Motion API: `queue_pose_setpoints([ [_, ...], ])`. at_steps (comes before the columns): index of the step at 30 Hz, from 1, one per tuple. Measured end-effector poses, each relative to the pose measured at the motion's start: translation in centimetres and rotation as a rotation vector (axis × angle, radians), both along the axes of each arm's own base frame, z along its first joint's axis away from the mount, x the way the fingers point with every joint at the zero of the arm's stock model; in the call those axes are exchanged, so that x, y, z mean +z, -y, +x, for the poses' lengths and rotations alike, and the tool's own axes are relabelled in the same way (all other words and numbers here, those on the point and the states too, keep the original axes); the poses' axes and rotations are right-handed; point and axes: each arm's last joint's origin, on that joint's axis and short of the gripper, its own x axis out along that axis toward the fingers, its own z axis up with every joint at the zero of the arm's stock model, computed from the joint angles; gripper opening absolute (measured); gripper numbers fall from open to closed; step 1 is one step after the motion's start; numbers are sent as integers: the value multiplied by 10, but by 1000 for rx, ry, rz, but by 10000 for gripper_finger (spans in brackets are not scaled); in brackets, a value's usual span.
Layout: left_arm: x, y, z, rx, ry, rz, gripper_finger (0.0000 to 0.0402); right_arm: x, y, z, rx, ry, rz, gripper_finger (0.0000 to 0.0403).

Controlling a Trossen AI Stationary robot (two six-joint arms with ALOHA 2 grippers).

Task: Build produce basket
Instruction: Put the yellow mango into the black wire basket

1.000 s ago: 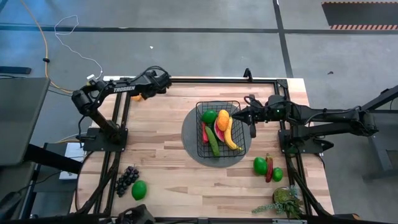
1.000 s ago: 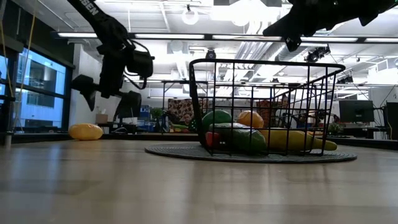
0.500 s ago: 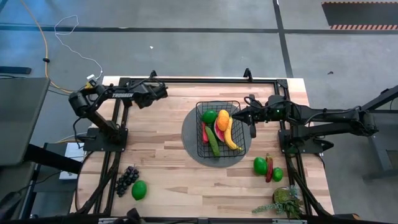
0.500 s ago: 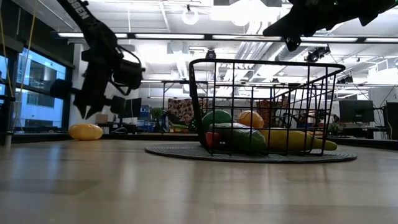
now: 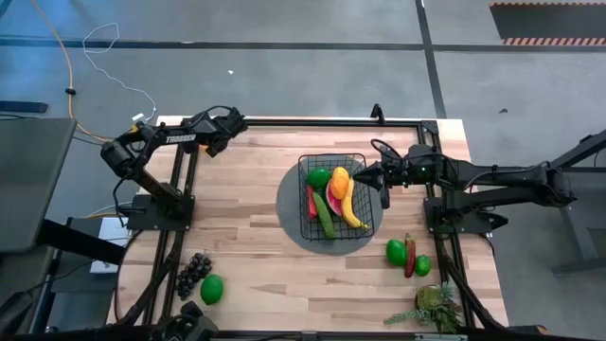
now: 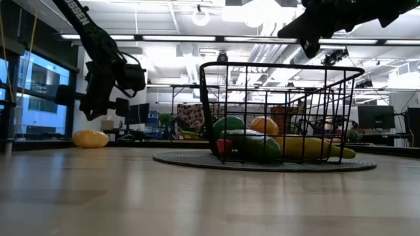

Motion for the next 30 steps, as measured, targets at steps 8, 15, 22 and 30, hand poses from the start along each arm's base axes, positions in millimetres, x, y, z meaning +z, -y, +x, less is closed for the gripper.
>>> queue_pose_setpoints([
  [8,-5,2,5,-16,-15,-4,0,4,0,1,-2,47,-1,0],
  [15,-18,5,13,-53,-58,-64,0,7,0,2,-17,80,59,0],
  [22,-29,11,20,-58,-55,-99,0,8,0,2,-25,88,96,0],
  [30,-27,27,36,-152,9,-158,0,8,0,2,-25,88,83,0],
])
